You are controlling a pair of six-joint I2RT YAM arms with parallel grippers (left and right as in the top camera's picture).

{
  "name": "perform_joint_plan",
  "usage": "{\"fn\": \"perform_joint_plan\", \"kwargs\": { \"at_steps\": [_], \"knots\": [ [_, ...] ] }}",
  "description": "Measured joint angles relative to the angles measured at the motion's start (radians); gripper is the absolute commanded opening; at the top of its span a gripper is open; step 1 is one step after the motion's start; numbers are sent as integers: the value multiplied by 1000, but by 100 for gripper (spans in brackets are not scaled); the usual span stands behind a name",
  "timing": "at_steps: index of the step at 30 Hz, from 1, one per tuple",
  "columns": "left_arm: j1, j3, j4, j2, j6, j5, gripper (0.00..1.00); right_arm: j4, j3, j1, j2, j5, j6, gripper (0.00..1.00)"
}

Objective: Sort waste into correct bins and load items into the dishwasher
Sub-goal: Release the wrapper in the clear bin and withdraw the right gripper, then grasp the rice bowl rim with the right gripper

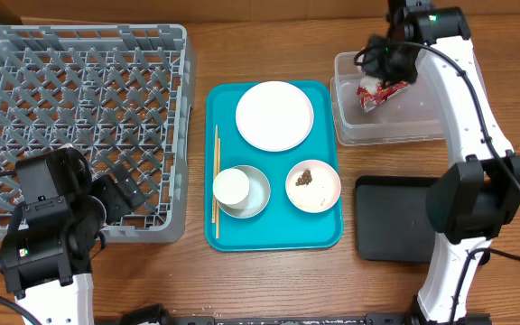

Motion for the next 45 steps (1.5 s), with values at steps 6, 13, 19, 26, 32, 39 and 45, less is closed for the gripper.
{"fn": "perform_joint_plan", "kwargs": {
  "at_steps": [6, 13, 19, 26, 32, 39, 45],
  "knots": [
    [0, 0, 0, 0, 0, 0, 100, -10, -4, -32, -12, -4, 1, 63],
    [0, 0, 0, 0, 0, 0, 100, -171, -4, -112, -200, -65, -42, 59],
    [0, 1, 0, 0, 1, 0, 100, -200, -182, -156, -513, -115, -85, 60],
    [0, 4, 1, 2, 1, 0, 100, 151, -681, -82, -929, -182, -126, 78],
    [0, 5, 1, 2, 1, 0, 100, 320, -920, 169, -1035, -247, -167, 73],
    [0, 5, 1, 10, 1, 0, 100, 399, -951, 397, -745, -224, -167, 57],
    [0, 5, 0, 13, 1, 0, 100, 476, -953, 462, -534, -204, -94, 46]
  ]
}}
